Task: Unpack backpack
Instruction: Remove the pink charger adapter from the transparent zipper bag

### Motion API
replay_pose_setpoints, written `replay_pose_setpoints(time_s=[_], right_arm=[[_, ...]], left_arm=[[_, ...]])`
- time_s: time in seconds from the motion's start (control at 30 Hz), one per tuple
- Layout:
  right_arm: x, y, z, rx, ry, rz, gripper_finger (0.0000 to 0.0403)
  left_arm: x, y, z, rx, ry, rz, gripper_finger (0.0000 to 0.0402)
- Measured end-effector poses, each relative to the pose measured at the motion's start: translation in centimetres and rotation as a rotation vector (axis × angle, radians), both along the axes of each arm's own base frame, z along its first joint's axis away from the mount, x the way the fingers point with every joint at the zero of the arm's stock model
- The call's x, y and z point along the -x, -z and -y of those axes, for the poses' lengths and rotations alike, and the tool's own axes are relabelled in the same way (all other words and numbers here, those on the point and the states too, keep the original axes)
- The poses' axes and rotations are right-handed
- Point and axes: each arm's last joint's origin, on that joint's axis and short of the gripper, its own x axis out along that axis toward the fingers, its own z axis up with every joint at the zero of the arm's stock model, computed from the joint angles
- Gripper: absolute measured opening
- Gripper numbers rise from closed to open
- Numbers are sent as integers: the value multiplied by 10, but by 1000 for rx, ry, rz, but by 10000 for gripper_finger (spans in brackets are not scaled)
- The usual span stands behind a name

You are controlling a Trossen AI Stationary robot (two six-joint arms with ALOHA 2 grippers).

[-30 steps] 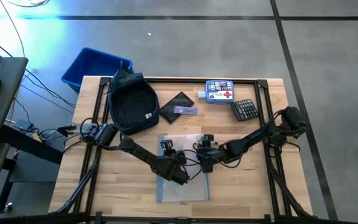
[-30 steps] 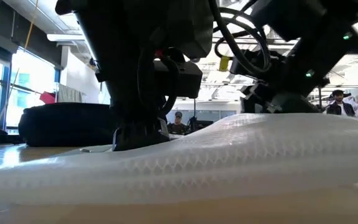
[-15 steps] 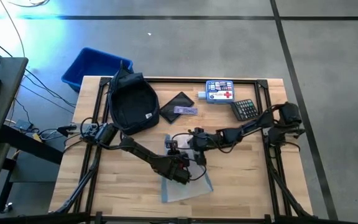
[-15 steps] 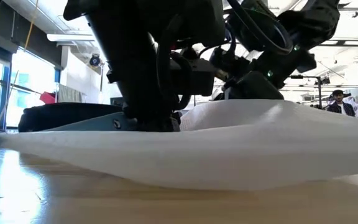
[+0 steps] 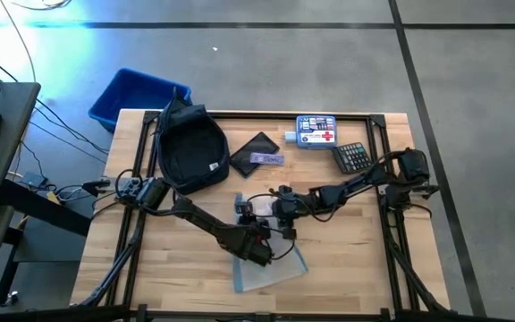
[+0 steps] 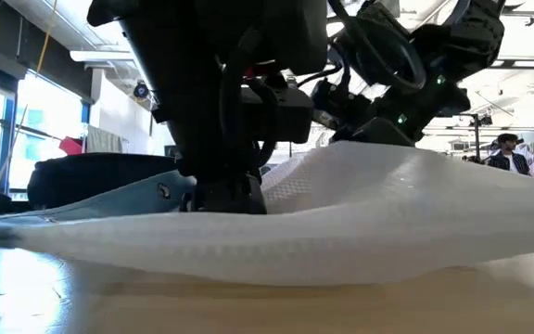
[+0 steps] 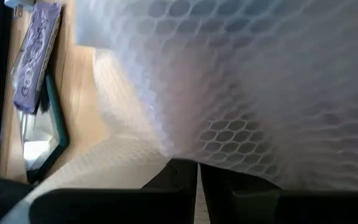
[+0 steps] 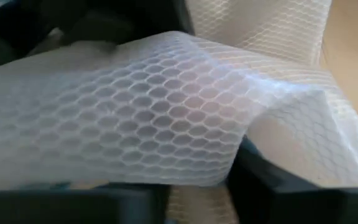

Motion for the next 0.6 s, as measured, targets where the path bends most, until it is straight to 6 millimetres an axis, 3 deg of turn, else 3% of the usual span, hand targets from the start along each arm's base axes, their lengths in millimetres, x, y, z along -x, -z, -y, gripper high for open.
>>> replay_pose_setpoints(time_s=[0.1,0.6], right_arm=[[5,-7,-2,20,-17,-24,18],[40,-26,-46,141,-115,-162,0]], left_arm=[[4,0,0,-14,-15,-25,0],[14,1,-2,-54,-35,-89,0]])
